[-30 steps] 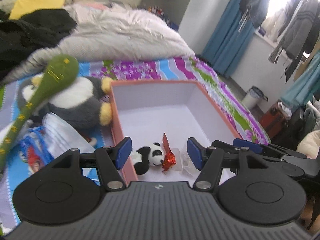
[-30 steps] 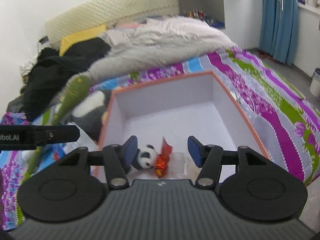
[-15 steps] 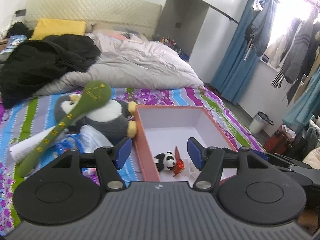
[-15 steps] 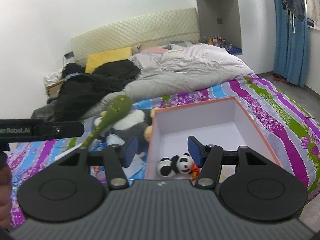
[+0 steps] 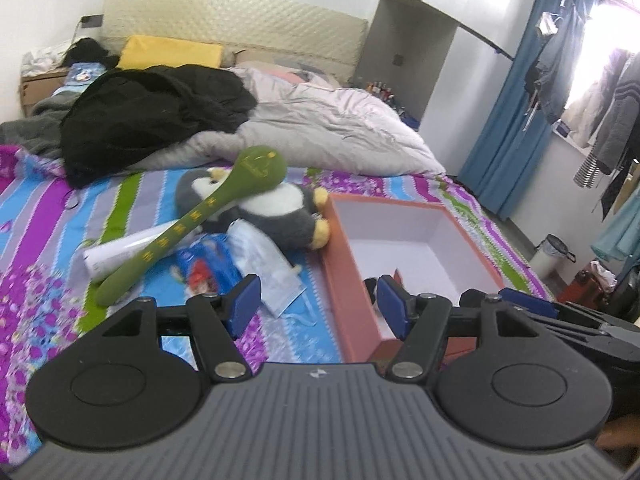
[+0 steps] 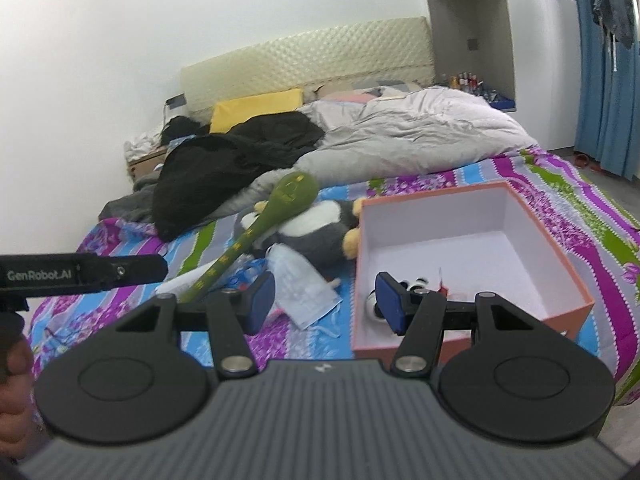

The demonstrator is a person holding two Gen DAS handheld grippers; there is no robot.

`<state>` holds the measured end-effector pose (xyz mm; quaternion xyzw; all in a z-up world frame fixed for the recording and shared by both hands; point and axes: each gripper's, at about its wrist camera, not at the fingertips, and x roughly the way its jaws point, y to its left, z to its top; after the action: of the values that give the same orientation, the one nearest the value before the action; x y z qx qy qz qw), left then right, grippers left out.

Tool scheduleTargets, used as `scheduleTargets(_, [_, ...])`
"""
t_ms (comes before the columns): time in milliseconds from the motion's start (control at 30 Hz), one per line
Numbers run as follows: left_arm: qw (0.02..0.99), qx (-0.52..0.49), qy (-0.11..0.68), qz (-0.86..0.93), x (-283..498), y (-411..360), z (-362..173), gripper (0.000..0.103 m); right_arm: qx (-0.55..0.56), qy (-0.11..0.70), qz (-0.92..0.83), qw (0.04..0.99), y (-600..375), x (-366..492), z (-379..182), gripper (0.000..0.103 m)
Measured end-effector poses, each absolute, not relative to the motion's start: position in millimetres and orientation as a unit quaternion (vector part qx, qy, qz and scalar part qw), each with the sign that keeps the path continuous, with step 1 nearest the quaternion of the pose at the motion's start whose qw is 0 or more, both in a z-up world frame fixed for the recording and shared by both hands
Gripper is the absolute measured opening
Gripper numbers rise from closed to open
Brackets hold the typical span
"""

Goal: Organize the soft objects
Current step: 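Move both tools back from the box toward the blue snack bag and mask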

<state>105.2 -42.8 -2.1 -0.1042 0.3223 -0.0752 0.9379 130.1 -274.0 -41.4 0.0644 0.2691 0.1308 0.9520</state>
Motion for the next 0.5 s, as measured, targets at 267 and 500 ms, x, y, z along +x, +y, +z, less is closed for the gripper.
scheduleTargets(267, [0.934,-0.11,0.337,-0.043,71,-30,-22,0.069,0.043,0.292,0.16,0.942,-252,112,-57,0.058])
scheduleTargets(500, [0.926,-0.122,0.356,-0.024,51,-20,-46,0.069,0.034,0.316,0.173,0.932,-239,97,-76,0.058])
